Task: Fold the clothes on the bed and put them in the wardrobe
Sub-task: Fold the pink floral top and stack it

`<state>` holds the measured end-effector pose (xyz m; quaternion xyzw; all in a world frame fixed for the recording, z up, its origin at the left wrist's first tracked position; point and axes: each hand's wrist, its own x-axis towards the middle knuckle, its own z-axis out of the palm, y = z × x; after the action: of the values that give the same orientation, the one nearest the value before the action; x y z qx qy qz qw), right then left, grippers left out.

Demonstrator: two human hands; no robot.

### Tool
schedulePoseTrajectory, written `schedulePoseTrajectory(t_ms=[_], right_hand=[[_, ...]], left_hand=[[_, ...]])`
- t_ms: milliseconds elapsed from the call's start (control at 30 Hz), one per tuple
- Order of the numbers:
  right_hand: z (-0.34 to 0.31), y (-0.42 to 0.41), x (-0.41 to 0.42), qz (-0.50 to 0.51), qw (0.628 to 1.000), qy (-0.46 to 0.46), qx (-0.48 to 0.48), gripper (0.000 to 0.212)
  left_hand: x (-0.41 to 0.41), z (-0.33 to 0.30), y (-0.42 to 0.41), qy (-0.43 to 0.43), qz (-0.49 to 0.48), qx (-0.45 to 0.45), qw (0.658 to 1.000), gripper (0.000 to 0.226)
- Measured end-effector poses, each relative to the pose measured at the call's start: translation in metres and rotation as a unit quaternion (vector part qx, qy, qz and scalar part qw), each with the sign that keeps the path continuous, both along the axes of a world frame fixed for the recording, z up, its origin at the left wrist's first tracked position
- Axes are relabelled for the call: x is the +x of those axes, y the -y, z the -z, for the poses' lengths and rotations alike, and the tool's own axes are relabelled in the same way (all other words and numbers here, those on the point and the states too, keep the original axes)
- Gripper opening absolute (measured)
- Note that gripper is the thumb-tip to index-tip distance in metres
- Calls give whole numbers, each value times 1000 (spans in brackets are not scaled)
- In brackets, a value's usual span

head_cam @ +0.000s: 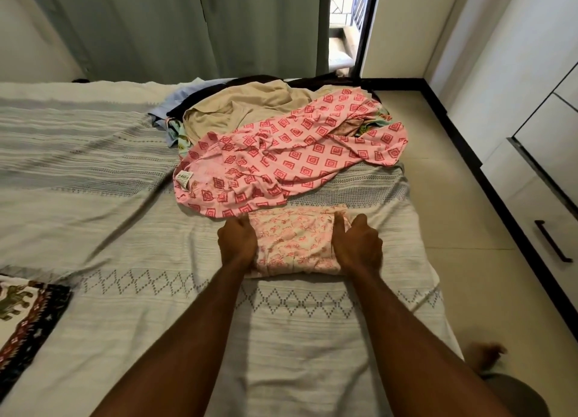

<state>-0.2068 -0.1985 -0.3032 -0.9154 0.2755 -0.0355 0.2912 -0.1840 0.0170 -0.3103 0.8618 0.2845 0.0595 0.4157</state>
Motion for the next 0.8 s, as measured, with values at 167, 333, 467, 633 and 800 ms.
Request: schedulePoseTrajectory(t_ms=[167, 333, 467, 633, 800], right_hand=[[-2, -12, -10, 8, 998, -1, -55, 79], [-5, -13, 1, -59, 991, -105, 59, 83], [-15, -1, -9, -121, 978, -11, 168, 71], [-28, -20, -21, -159, 952, 56, 255, 89], [-66, -65, -25, -258, 905, 70, 333, 59]], left_hand=[[-34, -5, 6, 2, 1, 89, 996, 66], [-25, -28, 3, -114, 40, -103, 987, 95], [-27, -53, -6, -179, 117, -248, 945, 51], [-41, -64, -33, -104, 109, -391, 908, 42], [-67, -83, -87, -19, 93, -407, 908, 37]])
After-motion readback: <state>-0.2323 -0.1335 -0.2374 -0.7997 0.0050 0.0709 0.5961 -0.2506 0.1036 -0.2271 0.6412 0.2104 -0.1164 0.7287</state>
